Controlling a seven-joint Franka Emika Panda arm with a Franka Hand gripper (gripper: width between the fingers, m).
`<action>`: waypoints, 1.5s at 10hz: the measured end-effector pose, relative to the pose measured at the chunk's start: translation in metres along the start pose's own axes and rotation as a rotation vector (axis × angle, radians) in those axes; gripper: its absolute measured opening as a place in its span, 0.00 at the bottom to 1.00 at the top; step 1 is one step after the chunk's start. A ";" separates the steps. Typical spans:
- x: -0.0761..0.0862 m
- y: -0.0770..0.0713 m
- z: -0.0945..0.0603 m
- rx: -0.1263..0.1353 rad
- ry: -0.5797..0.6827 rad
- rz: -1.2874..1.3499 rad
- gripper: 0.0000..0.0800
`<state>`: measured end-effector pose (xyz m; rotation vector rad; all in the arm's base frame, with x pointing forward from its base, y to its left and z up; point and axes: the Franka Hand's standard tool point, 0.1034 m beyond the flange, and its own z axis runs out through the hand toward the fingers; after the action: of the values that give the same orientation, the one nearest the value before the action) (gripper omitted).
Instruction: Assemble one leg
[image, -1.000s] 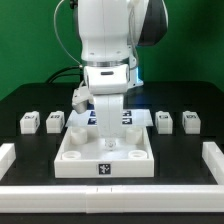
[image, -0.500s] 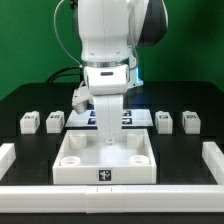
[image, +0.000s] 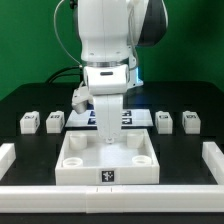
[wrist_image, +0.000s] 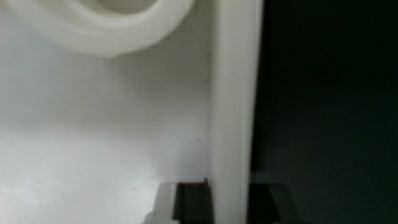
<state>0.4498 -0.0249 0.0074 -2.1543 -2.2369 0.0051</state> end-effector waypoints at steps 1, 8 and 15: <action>0.006 0.005 0.000 -0.005 0.004 0.007 0.07; 0.094 0.057 0.001 -0.044 0.072 -0.004 0.07; 0.093 0.057 0.002 -0.034 0.072 0.004 0.63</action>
Offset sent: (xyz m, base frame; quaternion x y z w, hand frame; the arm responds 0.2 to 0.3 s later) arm 0.0359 0.0865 -0.0027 -0.0304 0.0422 -0.0055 0.9986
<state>0.5033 0.0699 0.0065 -2.1399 -2.2091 -0.1087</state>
